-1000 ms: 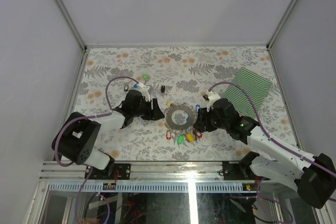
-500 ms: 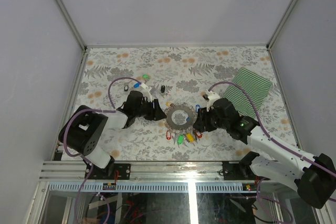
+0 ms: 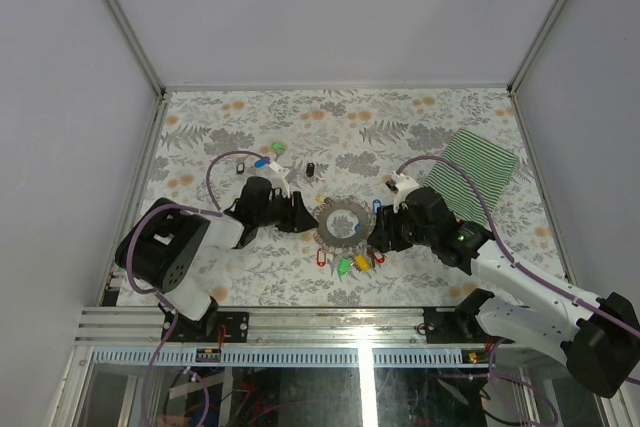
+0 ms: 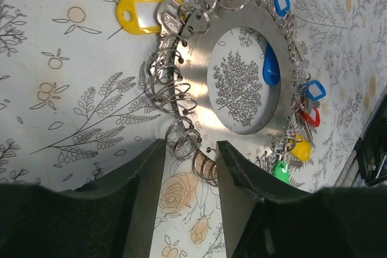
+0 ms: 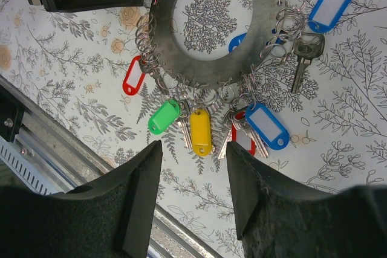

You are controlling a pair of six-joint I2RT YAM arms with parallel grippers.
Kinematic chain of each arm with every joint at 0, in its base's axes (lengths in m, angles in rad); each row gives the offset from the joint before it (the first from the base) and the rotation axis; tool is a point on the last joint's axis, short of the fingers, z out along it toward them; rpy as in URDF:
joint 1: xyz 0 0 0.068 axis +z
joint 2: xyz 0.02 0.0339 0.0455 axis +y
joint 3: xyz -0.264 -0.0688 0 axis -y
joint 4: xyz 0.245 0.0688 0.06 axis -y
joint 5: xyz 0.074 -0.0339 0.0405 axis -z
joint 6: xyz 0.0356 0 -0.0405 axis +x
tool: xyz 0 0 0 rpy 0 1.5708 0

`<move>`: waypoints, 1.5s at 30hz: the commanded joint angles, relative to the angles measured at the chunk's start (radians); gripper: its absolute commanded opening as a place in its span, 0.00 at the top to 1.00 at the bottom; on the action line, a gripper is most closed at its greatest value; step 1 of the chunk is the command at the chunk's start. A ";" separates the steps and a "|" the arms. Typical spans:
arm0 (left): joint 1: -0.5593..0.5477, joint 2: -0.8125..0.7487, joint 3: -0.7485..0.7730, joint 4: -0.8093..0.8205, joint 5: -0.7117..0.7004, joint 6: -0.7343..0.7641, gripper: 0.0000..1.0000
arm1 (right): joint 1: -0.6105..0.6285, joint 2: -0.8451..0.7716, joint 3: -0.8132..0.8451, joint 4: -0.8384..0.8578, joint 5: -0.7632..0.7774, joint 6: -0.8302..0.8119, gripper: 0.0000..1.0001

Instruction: Put the keys on the keyring

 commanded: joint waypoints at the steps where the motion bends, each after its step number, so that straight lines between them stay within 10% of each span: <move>1: -0.015 0.036 -0.015 0.050 0.011 -0.004 0.60 | 0.000 -0.011 0.040 0.035 -0.020 0.001 0.47; 22: -0.017 0.011 0.004 0.081 0.031 0.000 1.00 | 0.000 -0.019 0.030 0.031 -0.024 0.004 0.48; 35: -0.044 -0.078 0.013 0.040 0.000 0.070 0.99 | 0.000 -0.028 0.024 0.040 -0.018 -0.001 0.48; 45: -0.044 -0.109 -0.014 0.024 -0.067 0.071 0.61 | 0.000 -0.030 0.022 0.039 -0.021 0.001 0.48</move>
